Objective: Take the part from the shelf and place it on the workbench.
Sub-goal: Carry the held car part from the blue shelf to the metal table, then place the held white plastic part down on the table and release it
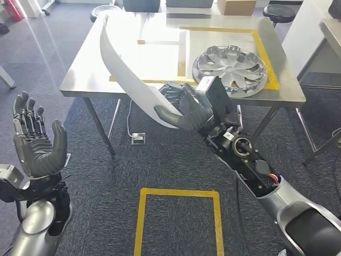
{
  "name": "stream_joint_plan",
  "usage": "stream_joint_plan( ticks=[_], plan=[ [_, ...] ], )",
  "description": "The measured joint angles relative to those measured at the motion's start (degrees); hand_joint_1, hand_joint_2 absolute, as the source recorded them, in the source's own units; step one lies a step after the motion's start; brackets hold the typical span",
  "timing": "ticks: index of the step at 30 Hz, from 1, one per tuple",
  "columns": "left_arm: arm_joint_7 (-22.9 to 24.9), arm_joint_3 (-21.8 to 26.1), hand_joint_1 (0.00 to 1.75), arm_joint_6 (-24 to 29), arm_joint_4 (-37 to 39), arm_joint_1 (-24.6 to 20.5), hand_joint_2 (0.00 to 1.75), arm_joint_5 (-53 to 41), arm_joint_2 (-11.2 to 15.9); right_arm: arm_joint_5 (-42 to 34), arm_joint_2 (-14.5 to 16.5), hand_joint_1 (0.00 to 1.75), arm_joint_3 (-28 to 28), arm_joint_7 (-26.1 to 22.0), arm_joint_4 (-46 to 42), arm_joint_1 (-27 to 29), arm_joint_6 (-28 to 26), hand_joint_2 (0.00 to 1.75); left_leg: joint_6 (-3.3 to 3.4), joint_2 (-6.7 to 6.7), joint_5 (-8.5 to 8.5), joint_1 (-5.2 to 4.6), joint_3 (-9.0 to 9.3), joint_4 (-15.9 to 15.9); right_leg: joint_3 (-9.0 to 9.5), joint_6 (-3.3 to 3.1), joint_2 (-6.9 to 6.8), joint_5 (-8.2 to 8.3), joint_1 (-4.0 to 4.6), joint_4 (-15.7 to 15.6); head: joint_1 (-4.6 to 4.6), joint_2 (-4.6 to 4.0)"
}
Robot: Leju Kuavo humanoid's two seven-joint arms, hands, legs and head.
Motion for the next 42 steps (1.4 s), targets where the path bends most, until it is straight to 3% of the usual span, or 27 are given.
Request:
stream_joint_plan(
  ticks=[2, 3, 5, 7, 8, 9, 10, 12, 13, 14, 16, 18, 20, 22, 23, 24, 25, 28, 29, 30, 33, 35, 37, 39, 40, 41, 42],
  plan=[
    [-0.12, 0.01, 0.00, -0.12, 0.05, -0.20, 1.75, 0.07, -0.15, -0.11, -0.03, 1.75, -0.49, -0.21, 0.98, -1.24, 0.10, 1.75, 0.83, -0.05, -0.03, 0.11, 1.17, -0.23, -0.34, 0.64, -0.13, -0.12, -0.14, 1.70, 0.40, 0.00],
    [-0.16, 0.01, 0.00, -0.14, 0.07, -0.32, 1.75, 0.09, -0.23, -0.12, -0.05, 1.75, -0.72, -0.28, 1.44, -1.72, 0.15, 1.75, 1.19, -0.01, -0.27, 0.12, 1.88, -0.27, -1.44, 0.95, -0.26, -0.33, -0.24, 3.95, 0.64, 0.00],
    [-0.20, 0.01, 0.00, -0.18, 0.16, -0.47, 1.75, 0.12, -0.37, -0.12, -0.07, 1.75, -1.00, -0.37, 2.29, -2.21, 0.30, 1.75, 1.63, 0.01, -1.11, 0.14, 3.13, -0.33, -5.59, 1.53, -0.50, -1.98, -0.51, 11.17, 1.12, 0.00],
    [-0.22, 0.01, 0.00, -0.21, 0.32, -0.49, 1.75, 0.15, -0.46, -0.12, -0.07, 1.75, -1.12, -0.36, 3.17, -2.30, 0.42, 1.75, 1.72, -0.06, -2.23, 0.14, 4.29, -0.33, -10.25, 1.91, -0.56, -5.27, -0.76, 17.11, 1.60, 0.00],
    [-0.23, 0.01, 0.00, -0.23, 0.38, -0.46, 1.75, 0.17, -0.48, -0.13, -0.08, 1.75, -1.18, -0.35, 3.58, -2.32, 0.43, 1.75, 1.69, -0.12, -2.85, 0.13, 5.00, -0.33, -11.66, 2.03, -0.59, -6.34, -0.88, 17.83, 1.88, 0.00],
    [-0.24, 0.01, 0.00, -0.28, 0.41, -0.44, 1.75, 0.18, -0.50, -0.17, -0.08, 1.75, -1.27, -0.34, 4.02, -2.41, 0.39, 1.75, 1.63, -0.19, -3.50, 0.12, 5.84, -0.32, -12.19, 2.03, -0.61, -6.14, -0.96, 16.67, 2.22, 0.00],
    [-0.24, 0.01, 0.00, -0.35, 0.43, -0.45, 1.75, 0.20, -0.52, -0.27, -0.09, 1.75, -1.34, -0.34, 4.43, -2.58, 0.35, 1.75, 1.55, -0.23, -4.20, 0.09, 6.78, -0.33, -11.93, 1.95, -0.62, -4.29, -1.01, 13.78, 2.56, 0.00],
    [-0.24, 0.01, 0.00, -0.57, 0.47, -0.52, 1.75, 0.26, -0.56, -0.61, -0.12, 1.75, -1.58, -0.42, 5.57, -3.17, 0.34, 1.75, 1.28, -0.27, -5.66, -0.05, 8.49, -0.26, -10.66, 1.42, -0.63, 2.97, -0.85, 5.61, 3.02, 0.00],
    [-0.23, 0.00, 0.00, -0.67, 0.52, -0.59, 1.75, 0.31, -0.58, -0.83, -0.16, 1.75, -1.73, -0.50, 6.23, -3.53, 0.36, 1.75, 1.01, -0.32, -6.32, -0.13, 9.03, -0.27, -9.92, 1.10, -0.66, 5.77, -0.66, 2.41, 3.06, 0.00],
    [-0.22, -0.01, 0.00, -0.78, 0.60, -0.66, 1.75, 0.36, -0.62, -1.02, -0.23, 1.75, -1.92, -0.70, 6.84, -3.88, 0.38, 1.75, 0.71, -0.37, -6.80, -0.15, 9.43, -0.24, -9.48, 0.74, -0.66, 7.51, -0.41, 0.38, 2.95, 0.00],
    [-0.35, -0.01, 0.00, -1.03, 0.75, -0.93, 1.75, 0.46, -0.77, -1.16, -0.35, 1.75, -2.17, -1.43, 7.94, -4.85, 0.45, 1.75, 0.08, -0.44, -7.13, -0.13, 9.70, 0.37, -8.42, 0.02, -0.65, 7.40, -0.17, -0.63, 2.83, 0.00],
    [-0.75, -0.01, 0.00, -1.31, 0.93, -1.30, 1.75, 0.54, -0.93, -0.89, -0.40, 1.75, -2.34, -2.52, 9.11, -6.14, 0.49, 1.75, -0.34, -0.34, -6.70, -0.05, 8.19, 3.85, -7.19, -0.66, -0.59, 7.01, -0.35, -1.01, 2.79, 0.00],
    [-1.17, -0.01, 0.00, -1.46, 1.25, -1.57, 1.75, 0.69, -1.00, -0.56, -0.44, 1.75, -2.44, -3.43, 10.66, -7.26, 0.54, 1.75, -0.83, -0.23, -7.31, 0.10, 3.59, 10.76, -5.99, -1.13, -0.56, 6.21, -0.53, -1.26, 2.37, 0.00],
    [-1.42, -0.01, 0.00, -1.50, 1.67, -1.61, 1.75, 0.86, -1.00, -0.46, -0.45, 1.75, -2.45, -3.99, 12.31, -7.82, 0.79, 1.75, -1.25, -0.18, -10.28, 0.24, -1.93, 16.80, -4.97, -1.25, -0.51, 5.12, -0.56, -1.28, 1.82, 0.00],
    [-1.47, -0.01, 0.00, -1.51, 1.87, -1.58, 1.75, 0.91, -1.00, -0.46, -0.45, 1.75, -2.44, -4.22, 13.12, -7.95, 0.96, 1.75, -1.35, -0.16, -11.63, 0.28, -3.85, 17.76, -4.32, -1.22, -0.45, 4.49, -0.56, -1.28, 1.57, 0.00],
    [-1.52, -0.01, 0.00, -1.53, 2.06, -1.56, 1.75, 0.94, -1.00, -0.46, -0.45, 1.75, -2.44, -4.39, 13.88, -8.09, 1.10, 1.75, -1.36, -0.15, -11.97, 0.29, -4.85, 16.96, -3.55, -1.16, -0.41, 3.82, -0.56, -1.27, 1.31, 0.00],
    [-1.56, -0.01, 0.00, -1.55, 2.23, -1.56, 1.75, 0.96, -1.00, -0.46, -0.45, 1.75, -2.44, -4.53, 14.65, -8.31, 1.26, 1.75, -1.24, -0.13, -10.72, 0.25, -4.92, 14.35, -2.67, -1.07, -0.37, 3.09, -0.56, -1.27, 1.03, 0.00],
    [-1.70, -0.01, 0.00, -1.60, 2.68, -1.57, 1.75, 0.97, -1.01, -0.48, -0.43, 1.75, -2.44, -4.91, 16.94, -9.30, 1.60, 1.75, -0.30, -0.07, -0.51, -0.14, -2.52, 2.34, -0.36, -0.53, -0.28, 0.80, -0.42, -1.17, 0.17, 0.00],
    [-1.75, -0.01, 0.00, -1.61, 2.82, -1.56, 1.75, 0.97, -1.02, -0.46, -0.39, 1.75, -2.41, -5.07, 17.78, -9.72, 1.69, 1.75, -0.03, -0.11, 1.78, -0.33, -1.97, -0.05, 0.13, -0.24, -0.23, 0.10, -0.32, -1.21, -0.02, 0.00],
    [-1.79, -0.01, 0.00, -1.63, 2.95, -1.57, 1.75, 0.97, -1.06, -0.39, -0.36, 1.75, -2.39, -5.37, 18.63, -10.19, 1.79, 1.75, 0.22, -0.12, 2.62, -0.41, -1.63, -1.22, 0.49, 0.07, -0.16, -0.29, -0.23, -1.07, -0.10, 0.00],
    [-1.90, -0.01, 0.00, -1.78, 3.13, -1.67, 1.75, 0.96, -1.33, 0.00, -0.32, 1.75, -2.40, -6.52, 21.03, -12.07, 1.81, 1.75, 1.00, -0.13, 1.64, -0.23, 0.15, -1.58, 0.21, 0.84, -0.28, -0.67, -0.34, 1.27, 0.37, 0.00],
    [-1.92, -0.01, 0.00, -1.93, 3.21, -1.79, 1.75, 0.96, -1.53, 0.32, -0.14, 1.75, -2.34, -7.23, 22.90, -13.42, 1.70, 1.75, 1.39, -0.12, 0.80, -0.15, 1.71, -1.67, -3.23, 1.34, -0.53, -1.47, -0.62, 7.53, 0.91, 0.00],
    [-1.92, -0.01, 0.00, -2.02, 3.38, -1.85, 1.75, 0.96, -1.74, 0.73, 0.08, 1.75, -2.23, -7.88, 25.08, -14.21, 1.64, 1.75, 1.59, -0.18, -0.52, -0.17, 3.20, -1.66, -8.15, 1.89, -0.62, -4.46, -0.87, 14.66, 1.37, 0.00],
    [-1.92, -0.01, 0.00, -2.03, 3.61, -1.84, 1.75, 0.96, -1.87, 0.94, 0.15, 1.75, -2.20, -8.46, 27.17, -14.60, 1.58, 1.75, 1.51, -0.44, -2.00, -0.17, 4.96, -1.64, -11.21, 2.30, -0.67, -7.52, -1.20, 16.33, 1.96, 0.00],
    [-1.92, -0.01, 0.00, -2.05, 3.68, -1.83, 1.75, 0.96, -1.91, 1.00, 0.21, 1.75, -2.18, -8.77, 28.09, -14.86, 1.56, 1.75, 1.41, -0.58, -2.80, -0.17, 5.99, -1.61, -11.59, 2.44, -0.70, -7.28, -1.36, 14.48, 2.30, 0.00],
    [-1.92, -0.01, 0.00, -2.07, 3.74, -1.84, 1.75, 0.96, -1.96, 1.10, 0.28, 1.75, -2.16, -9.08, 28.96, -15.19, 1.56, 1.75, 1.27, -0.68, -3.67, -0.17, 7.08, -1.58, -11.41, 2.49, -0.74, -5.03, -1.51, 11.19, 2.59, 0.00],
    [-1.92, -0.01, 0.00, -2.10, 3.81, -1.87, 1.75, 0.96, -2.02, 1.26, 0.37, 1.75, -2.13, -9.36, 29.92, -15.53, 1.57, 1.75, 1.09, -0.72, -4.53, -0.18, 8.06, -1.50, -11.07, 2.45, -0.78, -0.74, -1.61, 7.02, 2.77, -0.01]
  ],
)
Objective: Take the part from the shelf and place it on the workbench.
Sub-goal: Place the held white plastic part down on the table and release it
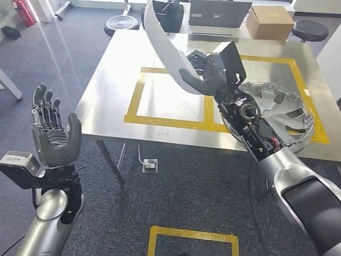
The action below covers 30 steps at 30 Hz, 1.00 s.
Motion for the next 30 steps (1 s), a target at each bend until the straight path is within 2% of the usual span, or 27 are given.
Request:
stream_joint_plan(
  ticks=[1, 2, 3, 5, 6, 7, 8, 9, 10, 11, 12, 13, 14, 15, 16, 17, 18, 19, 21, 22, 23, 25, 26, 27, 28, 29, 30],
  plan=[
    [0.01, -0.01, 0.00, -0.04, 0.10, 0.00, 1.75, 0.01, -0.09, 0.20, 0.07, 1.75, 0.02, -0.27, 0.94, -0.33, 0.01, 1.75, -0.26, -0.10, -0.86, -0.03, 0.77, 0.14, 0.27, -0.16, -0.07, 4.16, 0.07, -3.70, 0.07, 0.00],
    [0.01, -0.01, 0.00, -0.08, 0.21, -0.05, 1.75, 0.01, -0.16, 0.43, 0.15, 1.75, 0.03, -0.45, 1.82, -0.60, 0.01, 1.75, -0.60, -0.17, -1.60, -0.04, 1.25, 0.22, 0.67, -0.46, -0.10, 7.58, 0.21, -6.30, 0.04, 0.00],
    [-0.01, -0.02, 0.00, -0.15, 0.33, -0.10, 1.75, 0.01, -0.24, 0.63, 0.26, 1.75, 0.06, -0.60, 2.60, -0.88, 0.04, 1.75, -0.97, -0.25, -2.12, -0.03, 1.54, 0.35, 0.91, -0.85, -0.13, 9.42, 0.43, -7.65, 0.01, 0.00],
    [-0.04, -0.02, 0.00, -0.31, 0.45, -0.22, 1.75, 0.01, -0.40, 0.86, 0.54, 1.75, 0.07, -0.81, 3.49, -1.74, 0.08, 1.75, -1.70, -0.25, -2.18, 0.02, 1.20, 1.53, 1.84, -1.65, -0.06, 9.13, 0.66, -7.96, -0.01, 0.01],
    [-0.07, -0.02, 0.00, -0.38, 0.47, -0.27, 1.75, 0.00, -0.47, 0.88, 0.71, 1.75, 0.07, -0.95, 3.81, -2.32, 0.10, 1.75, -2.00, -0.14, -1.57, 0.08, 0.04, 3.67, 2.29, -2.02, -0.03, 8.77, 0.61, -8.09, -0.06, 0.01],
    [-0.08, -0.02, 0.00, -0.40, 0.48, -0.32, 1.75, 0.00, -0.50, 0.87, 0.85, 1.75, 0.07, -1.06, 4.18, -2.90, 0.09, 1.75, -2.23, 0.00, -0.93, 0.10, -1.98, 6.89, 2.84, -2.38, 0.01, 8.38, 0.53, -8.23, -0.21, 0.01],
    [-0.09, -0.02, 0.00, -0.41, 0.52, -0.32, 1.75, 0.00, -0.48, 0.87, 1.02, 1.75, 0.07, -1.13, 4.59, -3.30, 0.08, 1.75, -2.40, 0.15, -0.80, 0.14, -4.76, 10.89, 3.49, -2.67, 0.06, 7.89, 0.46, -8.34, -0.45, 0.01],
    [-0.10, -0.02, 0.00, -0.42, 0.60, -0.28, 1.75, 0.00, -0.45, 0.87, 1.13, 1.75, 0.09, -1.18, 5.06, -3.50, 0.08, 1.75, -2.54, 0.25, -1.44, 0.17, -7.81, 14.77, 4.06, -2.92, 0.07, 7.30, 0.47, -8.37, -0.71, 0.01],
    [-0.11, -0.02, 0.00, -0.42, 0.69, -0.21, 1.75, 0.01, -0.42, 0.90, 1.22, 1.75, 0.11, -1.18, 5.52, -3.52, 0.07, 1.75, -2.63, 0.31, -3.08, 0.16, -10.62, 17.72, 4.70, -3.05, 0.11, 6.65, 0.50, -8.38, -0.91, 0.01],
    [-0.11, -0.02, 0.00, -0.42, 0.81, -0.14, 1.75, 0.02, -0.38, 0.96, 1.35, 1.75, 0.18, -1.18, 5.91, -3.46, 0.09, 1.75, -2.70, 0.34, -5.01, 0.16, -12.90, 19.32, 5.47, -3.10, 0.19, 5.95, 0.54, -8.38, -1.15, 0.01],
    [-0.11, -0.02, 0.00, -0.42, 0.91, -0.09, 1.75, 0.02, -0.36, 1.03, 1.47, 1.75, 0.25, -1.18, 6.26, -3.41, 0.10, 1.75, -2.67, 0.35, -6.44, 0.12, -14.33, 19.22, 6.34, -3.10, 0.26, 5.27, 0.56, -8.37, -1.37, 0.01],
    [-0.13, -0.02, 0.00, -0.42, 0.99, -0.08, 1.75, 0.02, -0.34, 1.12, 1.60, 1.75, 0.32, -1.21, 6.58, -3.40, 0.11, 1.75, -2.48, 0.37, -6.60, 0.05, -14.86, 17.40, 7.28, -3.08, 0.36, 4.55, 0.57, -8.35, -1.63, 0.01],
    [-0.20, -0.02, 0.00, -0.42, 1.07, -0.08, 1.75, 0.01, -0.34, 1.25, 1.75, 1.75, 0.40, -1.29, 6.94, -3.43, 0.12, 1.75, -2.13, 0.37, -5.01, -0.11, -14.56, 13.95, 8.25, -3.03, 0.44, 3.82, 0.57, -8.34, -1.93, 0.01],
    [-0.32, -0.02, 0.00, -0.41, 1.15, -0.09, 1.75, -0.01, -0.34, 1.38, 1.88, 1.75, 0.45, -1.42, 7.38, -3.46, 0.11, 1.75, -1.59, 0.37, -1.46, -0.37, -13.69, 9.43, 9.04, -2.96, 0.50, 3.13, 0.57, -8.33, -2.23, 0.01],
    [-0.50, -0.02, 0.00, -0.40, 1.23, -0.10, 1.75, -0.02, -0.34, 1.51, 1.99, 1.75, 0.50, -1.60, 7.88, -3.46, 0.11, 1.75, -1.11, 0.33, 2.82, -0.67, -12.80, 4.74, 9.66, -2.81, 0.64, 2.38, 0.67, -8.18, -2.55, 0.01],
    [-0.68, -0.02, 0.00, -0.40, 1.31, -0.10, 1.75, -0.03, -0.34, 1.61, 2.06, 1.75, 0.55, -1.74, 8.39, -3.42, 0.10, 1.75, -0.74, 0.22, 6.59, -0.91, -12.03, 1.43, 10.00, -2.60, 0.80, 1.64, 0.77, -8.05, -2.76, 0.01],
    [-0.85, -0.02, 0.00, -0.40, 1.38, -0.10, 1.75, -0.06, -0.34, 1.66, 2.09, 1.75, 0.60, -1.84, 8.85, -3.33, 0.10, 1.75, -0.54, 0.09, 9.25, -1.07, -11.61, -0.44, 10.19, -2.38, 0.96, 0.93, 0.87, -7.92, -2.83, 0.01],
    [-0.97, -0.02, 0.00, -0.44, 1.46, -0.14, 1.75, -0.09, -0.38, 1.69, 2.11, 1.75, 0.62, -1.90, 9.21, -3.26, 0.08, 1.75, -0.51, -0.04, 10.16, -1.09, -11.46, -0.93, 10.39, -2.09, 1.14, 0.31, 0.97, -7.85, -2.87, 0.01],
    [-1.13, -0.02, 0.00, -0.70, 1.68, -0.34, 1.75, -0.10, -0.60, 1.89, 2.10, 1.75, 0.57, -1.93, 9.68, -3.29, -0.08, 1.75, -0.38, -0.06, 9.94, -0.77, -10.94, -0.61, 10.73, -1.54, 1.18, -0.93, 0.98, -7.69, -2.74, 0.01],
    [-1.20, -0.02, 0.00, -0.89, 1.81, -0.50, 1.75, -0.07, -0.77, 2.12, 2.10, 1.75, 0.52, -1.97, 9.93, -3.41, -0.18, 1.75, -0.17, 0.01, 9.59, -0.57, -10.56, -0.66, 10.41, -1.23, 1.02, -1.83, 0.98, -6.59, -2.54, 0.01],
    [-1.31, -0.03, 0.00, -1.13, 1.99, -0.67, 1.75, -0.03, -0.94, 2.45, 2.10, 1.75, 0.50, -2.05, 10.26, -3.52, -0.33, 1.75, 0.03, 0.08, 9.24, -0.41, -10.13, -0.79, 9.32, -0.95, 0.83, -3.17, 0.94, -4.08, -2.19, 0.01],
    [-1.60, -0.08, 0.00, -1.48, 2.52, -0.94, 1.75, 0.02, -1.25, 3.32, 2.14, 1.75, 0.67, -2.27, 11.35, -3.49, -0.51, 1.75, 0.34, 0.14, 8.45, -0.30, -9.45, -0.81, 4.71, -0.47, 0.52, -6.32, 0.78, 4.48, -1.50, 0.01],
    [-1.73, -0.12, 0.00, -1.58, 2.87, -1.01, 1.75, 0.03, -1.38, 3.66, 2.16, 1.75, 0.80, -2.37, 12.03, -3.34, -0.62, 1.75, 0.36, 0.12, 8.09, -0.26, -9.15, -0.78, 2.10, -0.26, 0.50, -7.22, 0.65, 8.51, -1.30, 0.01],
    [-1.83, -0.16, 0.00, -1.61, 3.21, -1.03, 1.75, 0.05, -1.50, 3.90, 2.17, 1.75, 0.92, -2.45, 12.69, -3.17, -0.72, 1.75, 0.32, 0.07, 7.73, -0.19, -8.87, -0.71, 0.19, -0.05, 0.48, -7.07, 0.51, 10.71, -1.12, 0.01],
    [-1.89, -0.20, 0.00, -1.62, 3.49, -1.03, 1.75, 0.07, -1.61, 4.02, 2.17, 1.75, 0.99, -2.51, 13.27, -3.07, -0.82, 1.75, 0.22, -0.02, 7.36, -0.11, -8.57, -0.55, -0.62, 0.17, 0.43, -5.66, 0.33, 10.43, -0.87, 0.01],
    [-1.91, -0.24, 0.00, -1.64, 3.73, -1.06, 1.75, 0.11, -1.69, 4.07, 2.17, 1.75, 1.03, -2.60, 13.72, -3.08, -0.90, 1.75, 0.04, -0.12, 6.94, 0.00, -8.27, -0.28, -0.21, 0.41, 0.36, -3.13, 0.13, 7.64, -0.56, 0.01],
    [-1.92, -0.26, 0.00, -1.72, 3.93, -1.13, 1.75, 0.17, -1.78, 4.15, 2.18, 1.75, 1.09, -2.75, 14.14, -3.23, -0.94, 1.75, -0.22, -0.21, 6.45, 0.10, -7.99, 0.09, 1.05, 0.66, 0.26, -0.07, -0.10, 3.27, -0.24, 0.01]
  ],
)
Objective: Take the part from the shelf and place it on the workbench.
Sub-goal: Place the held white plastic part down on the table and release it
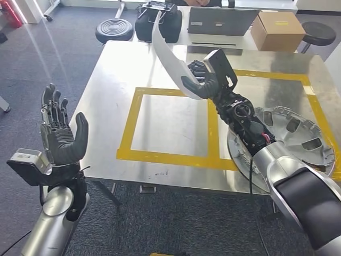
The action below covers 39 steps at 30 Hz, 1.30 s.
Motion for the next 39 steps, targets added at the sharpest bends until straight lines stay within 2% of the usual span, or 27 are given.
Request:
stream_joint_plan(
  ticks=[1, 2, 3, 4, 7, 12, 17, 21, 25, 39],
  plan=[
    [0.00, -0.02, 0.00, -0.14, 0.17, -0.11, 1.75, 0.10, -0.07, 0.13, 0.03, 1.75, 0.09, -0.20, 0.47, -0.24, 0.02, 1.75, -0.32, -0.08, -0.46, 0.00, 0.18, 0.44, 1.57, 0.19, -0.02, 2.33, -0.05, -4.17, 0.25, 0.00],
    [0.01, -0.04, 0.00, -0.32, 0.33, -0.25, 1.75, 0.26, -0.11, 0.31, 0.09, 1.75, 0.21, -0.41, 1.00, -0.50, 0.07, 1.75, -0.60, -0.13, -0.80, -0.02, 0.24, 0.82, 2.95, 0.13, -0.01, 3.77, -0.08, -7.43, 0.48, 0.00],
    [0.01, -0.04, 0.00, -0.54, 0.49, -0.38, 1.75, 0.47, -0.13, 0.50, 0.22, 1.75, 0.34, -0.63, 1.61, -0.68, 0.12, 1.75, -0.75, -0.19, -1.12, -0.16, 0.16, 1.16, 3.85, -0.03, 0.05, 4.31, -0.09, -9.30, 0.54, 0.00],
    [0.01, -0.05, 0.00, -0.74, 0.64, -0.46, 1.75, 0.72, -0.12, 0.71, 0.42, 1.75, 0.48, -0.83, 2.25, -0.77, 0.17, 1.75, -0.57, -0.25, -1.19, -0.31, 0.03, 1.39, 4.28, -0.25, 0.14, 4.09, 0.00, -9.79, 0.42, 0.00],
    [-0.07, -0.05, 0.00, -1.03, 1.13, -0.53, 1.75, 1.24, -0.04, 1.40, 0.97, 1.75, 0.92, -1.24, 4.31, -0.67, 0.24, 1.75, 0.27, -0.20, -1.19, -0.34, 0.00, 1.45, 4.42, -0.59, 0.35, 4.03, 0.13, -10.03, -0.35, 0.00],
    [-0.13, -0.08, 0.00, -1.04, 1.66, -0.98, 1.75, 1.42, -0.09, 1.85, 1.41, 1.75, 1.63, -1.26, 7.31, 0.49, 0.04, 1.75, 0.18, -0.02, -1.19, -0.22, 0.34, 1.05, 4.47, -1.12, 0.54, 3.87, 0.38, -10.03, -1.29, 0.00],
    [-0.46, -0.38, 0.00, -1.10, 2.07, -1.39, 1.75, 1.89, -0.20, 2.02, 1.60, 1.75, 2.31, -0.81, 9.53, 1.95, -0.11, 1.75, -0.88, -0.02, -1.31, -0.06, 0.42, 0.84, 4.47, -1.43, 0.49, 3.68, 0.50, -9.99, -1.87, 0.00],
    [-0.83, -0.44, 0.00, -1.20, 2.49, -1.65, 1.75, 2.41, -0.39, 2.37, 1.75, 1.75, 2.77, -0.51, 10.98, 2.94, -0.13, 1.75, -1.28, -0.02, -1.45, -0.05, 0.43, 0.80, 4.48, -1.56, 0.48, 3.58, 0.50, -9.98, -1.87, 0.00],
    [-0.95, -0.51, 0.00, -1.19, 2.88, -1.75, 1.75, 2.80, -0.44, 2.40, 1.93, 0.00, 3.20, -0.31, 12.32, 3.69, -0.09, 0.00, -1.33, -0.02, -1.49, -0.11, 0.42, 0.81, 4.49, -1.54, 0.46, 3.56, 0.44, -10.00, -1.82, 0.00],
    [-0.92, -0.55, 0.00, -1.26, 3.72, -1.85, 1.75, 3.57, -0.44, 1.63, 2.28, 0.00, 4.14, -0.55, 15.00, 4.14, -0.08, 0.00, -1.31, -0.04, -1.56, -0.19, 0.39, 0.99, 4.65, -1.51, 0.41, 3.56, 0.34, -10.08, -1.70, 0.00]
  ],
)
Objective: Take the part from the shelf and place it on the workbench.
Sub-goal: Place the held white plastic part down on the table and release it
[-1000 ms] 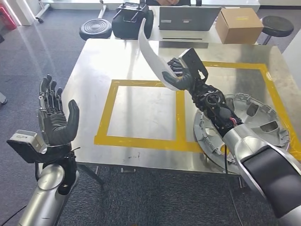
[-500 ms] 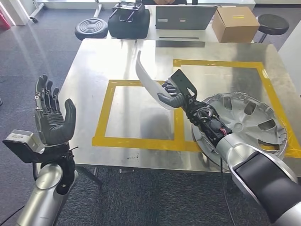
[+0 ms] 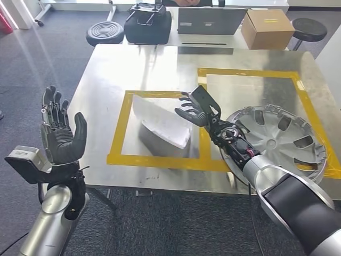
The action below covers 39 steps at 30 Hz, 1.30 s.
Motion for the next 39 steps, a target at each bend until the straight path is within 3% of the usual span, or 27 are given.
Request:
stream_joint_plan(
  ticks=[3, 7, 18, 23, 26, 28, 30, 32, 33, 34, 35, 36, 37, 39],
  plan=[
    [0.00, 0.00, 0.00, -0.02, 0.19, 0.00, 1.75, 0.09, 0.00, -0.21, 0.01, 0.00, 0.02, -0.01, 0.31, 0.00, -0.03, 0.00, 0.00, 0.00, 0.00, 0.00, 0.00, 0.04, 0.00, 0.00, 0.00, 0.00, -0.01, 0.00, -0.02, 0.00],
    [-0.07, 0.00, 0.00, -0.34, 0.61, -0.05, 0.00, 0.27, -0.04, -0.55, 0.01, 0.00, 0.02, -0.14, 0.71, 0.01, -0.10, 0.00, 0.00, 0.00, 0.00, 0.00, 0.01, 0.06, 0.00, 0.00, 0.00, 0.00, -0.01, 0.00, -0.04, 0.00],
    [-0.96, 0.00, 0.00, -1.01, 2.03, -0.38, 0.00, 0.78, -0.28, -2.90, 0.01, 0.00, -0.15, -1.07, 0.51, 0.28, -1.14, 0.00, 0.01, 0.01, 0.00, 0.00, 0.01, 0.06, 0.01, 0.00, 0.00, 0.00, 0.00, 0.00, -0.07, 0.00],
    [-0.94, 0.00, 0.00, -0.33, 2.22, -0.21, 0.00, 0.54, -0.11, -7.22, 0.01, 0.00, -0.74, 1.11, -5.44, 3.35, -1.53, 0.00, 0.01, 0.00, -0.01, 0.00, 0.01, 0.06, 0.04, 0.01, 0.00, -0.01, 0.01, 0.00, -0.04, 0.00],
    [-0.65, 0.00, 0.00, 0.51, 2.20, 0.18, 0.00, 0.22, 0.32, -9.14, 0.02, 0.00, -1.21, 3.43, -11.96, 6.35, -2.26, 0.00, 0.77, -0.07, -0.36, -0.31, 0.20, -0.11, 0.47, 0.43, -0.09, 0.04, -0.25, -0.64, -0.23, 0.00],
    [-0.32, 0.00, 0.00, 1.00, 2.08, 0.52, 0.00, -0.13, 0.54, -9.73, -0.02, 0.00, -1.44, 4.38, -15.77, 7.76, -2.66, 0.00, 1.19, -0.05, -0.05, 0.13, 1.70, -1.87, 0.82, 0.67, -0.22, -0.40, -0.21, -0.68, -0.32, 0.00],
    [0.01, 0.00, 0.00, 1.33, 1.95, 0.82, 0.00, -0.38, 0.70, -10.23, -0.10, 0.00, -1.84, 5.33, -19.49, 8.97, -2.95, 0.00, 1.27, -0.06, 0.31, 0.63, 3.44, -3.48, -0.67, 0.92, -0.33, -2.92, -0.17, 3.55, 0.06, 0.00],
    [0.24, 0.00, 0.00, 1.48, 1.91, 1.19, 0.00, -0.48, 0.90, -10.54, -0.16, 0.00, -2.09, 6.03, -22.76, 10.27, -3.08, 0.00, 1.28, -0.34, 0.13, 0.69, 4.08, -3.68, -4.27, 1.42, -0.38, -6.38, -0.44, 11.51, 0.39, 0.00],
    [0.34, 0.00, 0.00, 1.50, 1.91, 1.46, 0.00, -0.53, 0.98, -10.65, -0.19, 0.00, -2.17, 6.24, -24.16, 10.99, -3.12, 0.00, 1.14, -0.65, -0.04, 0.83, 4.20, -3.59, -5.75, 1.71, -0.40, -7.13, -0.69, 14.34, 0.46, 0.00],
    [0.41, 0.00, 0.00, 1.52, 1.90, 1.72, 0.00, -0.61, 1.03, -10.83, -0.25, 0.00, -2.26, 6.43, -25.45, 11.68, -3.19, 0.00, 0.88, -1.08, -0.26, 1.08, 4.27, -3.37, -6.27, 2.07, -0.42, -6.74, -1.00, 15.04, 0.51, 0.00],
    [0.50, 0.00, 0.00, 1.54, 1.86, 1.95, 0.00, -0.69, 1.09, -11.13, -0.34, 0.00, -2.40, 6.72, -26.85, 12.30, -3.29, 0.00, 0.45, -1.61, -0.56, 1.44, 4.29, -2.96, -5.55, 2.52, -0.38, -5.21, -1.39, 13.29, 0.57, 0.00],
    [0.58, 0.00, 0.00, 1.54, 1.79, 2.15, 0.00, -0.79, 1.16, -11.51, -0.49, 0.00, -2.62, 7.16, -28.37, 12.87, -3.43, 0.00, -0.12, -2.18, -1.02, 1.82, 4.26, -2.29, -3.88, 3.12, -0.01, -2.98, -1.93, 9.61, 0.77, 0.00],
    [0.68, 0.00, 0.00, 1.53, 1.69, 2.29, 0.00, -0.94, 1.25, -11.96, -0.67, 0.00, -2.83, 7.74, -30.04, 13.44, -3.56, 0.00, -0.76, -2.75, -1.54, 2.14, 4.05, -1.50, -2.04, 3.81, 1.08, -1.58, -2.42, 5.90, 1.06, 0.00],
    [0.92, 0.00, 0.00, 1.48, 1.29, 2.52, 0.00, -1.23, 1.40, -12.63, -0.93, 0.00, -3.19, 9.19, -33.70, 14.88, -3.80, 0.00, -1.89, -3.77, -2.27, 2.33, 3.27, 0.22, 0.49, 3.89, 2.87, -0.67, -2.90, 1.49, 1.54, 0.00]
  ],
)
